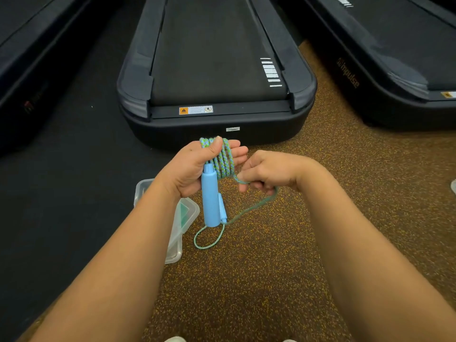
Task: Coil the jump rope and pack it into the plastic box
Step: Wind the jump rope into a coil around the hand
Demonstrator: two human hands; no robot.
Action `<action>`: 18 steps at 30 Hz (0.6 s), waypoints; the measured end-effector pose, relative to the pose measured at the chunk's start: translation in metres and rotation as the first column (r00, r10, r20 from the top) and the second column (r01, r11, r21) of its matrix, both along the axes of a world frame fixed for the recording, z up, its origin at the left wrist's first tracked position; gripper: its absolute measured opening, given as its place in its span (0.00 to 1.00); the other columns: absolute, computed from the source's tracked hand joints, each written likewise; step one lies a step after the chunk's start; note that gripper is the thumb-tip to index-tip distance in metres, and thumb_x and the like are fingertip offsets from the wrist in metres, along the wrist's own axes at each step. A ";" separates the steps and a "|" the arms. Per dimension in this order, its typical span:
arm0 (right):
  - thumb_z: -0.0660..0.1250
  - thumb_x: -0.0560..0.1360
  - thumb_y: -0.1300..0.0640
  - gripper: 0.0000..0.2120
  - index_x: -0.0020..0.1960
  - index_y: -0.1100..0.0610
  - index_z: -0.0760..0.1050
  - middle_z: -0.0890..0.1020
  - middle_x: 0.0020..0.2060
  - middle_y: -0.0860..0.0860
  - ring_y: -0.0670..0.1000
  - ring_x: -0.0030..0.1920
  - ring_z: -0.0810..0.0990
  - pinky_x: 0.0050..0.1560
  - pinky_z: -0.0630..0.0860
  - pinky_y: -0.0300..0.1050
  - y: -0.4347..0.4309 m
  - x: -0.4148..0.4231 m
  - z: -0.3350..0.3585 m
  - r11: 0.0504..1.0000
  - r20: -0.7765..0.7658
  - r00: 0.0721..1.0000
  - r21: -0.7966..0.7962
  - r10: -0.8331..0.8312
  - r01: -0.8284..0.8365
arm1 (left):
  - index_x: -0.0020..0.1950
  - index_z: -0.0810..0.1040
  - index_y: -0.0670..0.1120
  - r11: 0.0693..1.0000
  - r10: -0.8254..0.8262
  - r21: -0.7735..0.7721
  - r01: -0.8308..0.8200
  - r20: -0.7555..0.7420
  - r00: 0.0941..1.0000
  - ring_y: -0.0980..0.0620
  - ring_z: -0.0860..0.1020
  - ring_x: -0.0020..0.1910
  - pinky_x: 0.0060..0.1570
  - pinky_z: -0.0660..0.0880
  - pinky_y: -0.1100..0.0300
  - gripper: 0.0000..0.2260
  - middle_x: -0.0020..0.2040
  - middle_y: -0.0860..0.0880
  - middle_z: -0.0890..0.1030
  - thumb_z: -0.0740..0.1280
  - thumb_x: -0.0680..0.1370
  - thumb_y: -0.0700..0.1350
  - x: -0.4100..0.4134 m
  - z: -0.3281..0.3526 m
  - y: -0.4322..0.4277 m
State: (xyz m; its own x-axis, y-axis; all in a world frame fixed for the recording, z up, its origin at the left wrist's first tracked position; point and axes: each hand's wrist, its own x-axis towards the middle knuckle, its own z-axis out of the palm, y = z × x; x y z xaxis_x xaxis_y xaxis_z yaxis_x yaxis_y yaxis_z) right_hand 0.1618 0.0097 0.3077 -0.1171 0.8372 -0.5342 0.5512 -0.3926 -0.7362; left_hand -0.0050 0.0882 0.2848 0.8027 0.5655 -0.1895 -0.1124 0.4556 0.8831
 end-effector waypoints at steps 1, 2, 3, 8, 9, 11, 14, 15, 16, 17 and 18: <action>0.63 0.78 0.58 0.12 0.39 0.59 0.81 0.70 0.24 0.49 0.48 0.25 0.65 0.28 0.65 0.42 0.000 0.000 0.002 1.000 0.015 1.000 0.002 0.012 -0.012 | 0.66 0.70 0.34 1.000 0.011 -0.008 -0.011 -0.003 1.000 0.42 0.78 0.62 0.61 0.75 0.52 0.19 0.63 0.35 0.77 0.54 0.82 0.45 0.000 -0.001 0.000; 0.63 0.78 0.58 0.12 0.39 0.58 0.81 0.70 0.25 0.50 0.48 0.26 0.66 0.29 0.66 0.42 0.001 -0.002 0.004 1.000 0.038 0.999 0.008 0.028 -0.028 | 0.66 0.70 0.34 1.000 0.019 -0.014 -0.019 -0.006 1.000 0.42 0.78 0.61 0.60 0.75 0.52 0.19 0.62 0.36 0.77 0.55 0.82 0.45 0.000 -0.002 0.000; 0.63 0.78 0.57 0.11 0.40 0.58 0.81 0.70 0.25 0.50 0.49 0.27 0.66 0.29 0.67 0.43 0.001 -0.003 0.007 0.999 0.074 0.996 0.011 0.052 -0.053 | 0.66 0.70 0.34 1.000 0.026 -0.016 -0.026 -0.009 1.000 0.43 0.78 0.61 0.60 0.75 0.52 0.19 0.62 0.36 0.78 0.55 0.82 0.45 0.001 -0.002 0.000; 0.66 0.76 0.56 0.08 0.43 0.58 0.81 0.72 0.28 0.47 0.49 0.31 0.70 0.31 0.70 0.41 0.000 -0.015 0.026 0.980 0.240 0.952 0.020 0.189 -0.200 | 0.64 0.73 0.36 0.999 0.032 0.021 -0.031 -0.088 0.996 0.49 0.82 0.53 0.51 0.79 0.58 0.17 0.53 0.43 0.83 0.55 0.82 0.46 0.000 -0.001 -0.001; 0.67 0.75 0.56 0.07 0.42 0.59 0.80 0.71 0.28 0.47 0.48 0.30 0.70 0.30 0.70 0.40 0.000 -0.016 0.030 0.976 0.252 0.948 0.048 0.192 -0.211 | 0.61 0.75 0.38 0.999 0.013 0.043 -0.008 -0.121 0.993 0.50 0.83 0.50 0.48 0.79 0.58 0.16 0.50 0.44 0.84 0.56 0.82 0.46 -0.001 -0.001 -0.002; 0.68 0.75 0.57 0.08 0.39 0.58 0.77 0.70 0.28 0.47 0.46 0.28 0.69 0.31 0.69 0.40 0.001 -0.015 0.036 0.972 0.250 0.955 0.128 0.159 -0.195 | 0.54 0.79 0.39 0.995 -0.050 0.080 0.065 -0.178 0.983 0.49 0.82 0.44 0.45 0.79 0.58 0.14 0.44 0.45 0.84 0.59 0.80 0.48 -0.002 -0.002 -0.004; 0.65 0.76 0.57 0.08 0.38 0.55 0.76 0.75 0.30 0.48 0.44 0.31 0.72 0.36 0.70 0.41 0.002 -0.008 0.041 0.947 0.285 0.956 0.283 0.068 -0.152 | 0.55 0.77 0.35 0.987 -0.152 0.029 0.158 -0.166 0.974 0.43 0.83 0.48 0.50 0.79 0.54 0.15 0.48 0.40 0.84 0.61 0.79 0.46 -0.002 0.000 -0.009; 0.64 0.77 0.58 0.09 0.38 0.54 0.75 0.76 0.32 0.48 0.45 0.34 0.72 0.40 0.71 0.44 0.002 -0.005 0.040 0.932 0.295 0.955 0.334 0.039 -0.141 | 0.59 0.75 0.34 0.983 -0.180 0.009 0.183 -0.143 0.973 0.40 0.82 0.53 0.54 0.78 0.51 0.17 0.52 0.37 0.82 0.61 0.79 0.46 -0.001 0.001 -0.009; 0.63 0.77 0.58 0.09 0.38 0.53 0.75 0.77 0.34 0.49 0.46 0.36 0.73 0.43 0.72 0.46 0.002 -0.003 0.039 0.917 0.283 0.959 0.379 0.009 -0.120 | 0.62 0.73 0.32 0.978 -0.207 -0.002 0.208 -0.124 0.971 0.38 0.80 0.57 0.57 0.77 0.49 0.19 0.56 0.34 0.80 0.60 0.78 0.46 -0.001 0.003 -0.010; 0.63 0.78 0.58 0.10 0.38 0.52 0.74 0.77 0.34 0.49 0.46 0.37 0.73 0.44 0.72 0.46 0.002 -0.001 0.037 0.905 0.256 0.966 0.415 -0.021 -0.090 | 0.63 0.72 0.31 0.973 -0.229 -0.008 0.229 -0.108 0.968 0.36 0.78 0.59 0.59 0.76 0.48 0.20 0.58 0.32 0.79 0.59 0.78 0.46 -0.002 0.005 -0.009; 0.63 0.78 0.59 0.11 0.38 0.51 0.73 0.77 0.34 0.48 0.45 0.37 0.73 0.44 0.72 0.44 0.002 0.001 0.036 0.892 0.223 0.974 0.447 -0.046 -0.060 | 0.63 0.72 0.31 0.969 -0.247 -0.011 0.247 -0.090 0.965 0.36 0.78 0.59 0.60 0.75 0.47 0.21 0.59 0.32 0.78 0.59 0.78 0.46 -0.002 0.007 -0.008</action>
